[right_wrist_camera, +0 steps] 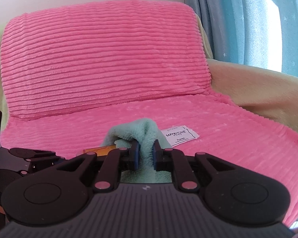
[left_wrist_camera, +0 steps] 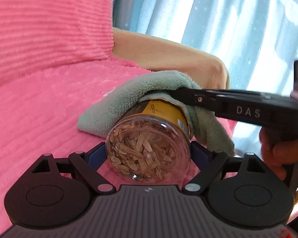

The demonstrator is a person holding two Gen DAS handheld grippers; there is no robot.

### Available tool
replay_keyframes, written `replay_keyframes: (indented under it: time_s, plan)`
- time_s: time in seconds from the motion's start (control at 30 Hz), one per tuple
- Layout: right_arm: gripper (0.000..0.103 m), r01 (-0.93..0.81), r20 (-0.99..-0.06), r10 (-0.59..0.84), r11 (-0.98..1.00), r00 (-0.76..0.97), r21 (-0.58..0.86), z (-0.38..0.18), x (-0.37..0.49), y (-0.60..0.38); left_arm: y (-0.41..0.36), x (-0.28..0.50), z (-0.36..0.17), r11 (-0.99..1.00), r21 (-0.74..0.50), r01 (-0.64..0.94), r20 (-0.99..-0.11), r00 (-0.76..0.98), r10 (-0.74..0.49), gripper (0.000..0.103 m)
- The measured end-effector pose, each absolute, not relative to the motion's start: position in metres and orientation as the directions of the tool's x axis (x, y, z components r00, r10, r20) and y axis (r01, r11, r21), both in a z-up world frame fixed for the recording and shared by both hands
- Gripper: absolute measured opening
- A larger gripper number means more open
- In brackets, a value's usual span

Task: Clean container
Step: 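Hold the jar in the left tool while the right tool wipes the cloth around its shoulder, then rotate the jar in the left tool while the right tool wipes its body with the cloth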

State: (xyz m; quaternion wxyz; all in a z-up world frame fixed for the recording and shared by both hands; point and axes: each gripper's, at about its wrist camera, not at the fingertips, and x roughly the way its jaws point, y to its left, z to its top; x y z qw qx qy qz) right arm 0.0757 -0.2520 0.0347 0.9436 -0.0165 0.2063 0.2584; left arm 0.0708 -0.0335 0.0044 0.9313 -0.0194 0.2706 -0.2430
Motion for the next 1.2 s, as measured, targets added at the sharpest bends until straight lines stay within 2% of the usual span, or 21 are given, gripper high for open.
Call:
replay_keyframes:
  time_s: [0.13,0.17,0.23,0.87,0.97,1.2]
  plan:
    - [0.011,-0.505,-0.398,0.489,0.860,0.776,0.071,0.035,0.073,-0.250,-0.068,0.058,0.005,0.864,0.177,0.471,-0.498,0.800,-0.334,0.088]
    - [0.011,-0.506,-0.398,0.490,0.860,0.776,0.071,0.035,0.073,-0.250,-0.074,0.055,0.003,0.849,0.238,0.472,-0.493,0.812,-0.313,0.088]
    - [0.011,-0.508,-0.397,0.492,0.858,0.775,0.070,0.035,0.072,-0.250,-0.079,0.051,0.001,0.834,0.283,0.473,-0.488,0.820,-0.299,0.088]
    - [0.010,-0.530,-0.391,0.510,0.846,0.766,0.064,0.033,0.068,-0.248,-0.083,0.043,0.001,0.832,0.290,0.474,-0.487,0.821,-0.298,0.088]
    - [0.010,-0.533,-0.390,0.513,0.844,0.765,0.063,0.033,0.067,-0.248,-0.077,0.046,0.002,0.854,0.223,0.470,-0.497,0.809,-0.315,0.089]
    - [0.010,-0.541,-0.387,0.519,0.839,0.762,0.060,0.032,0.066,-0.248,-0.053,0.056,0.007,0.892,-0.027,0.450,-0.501,0.766,-0.402,0.089]
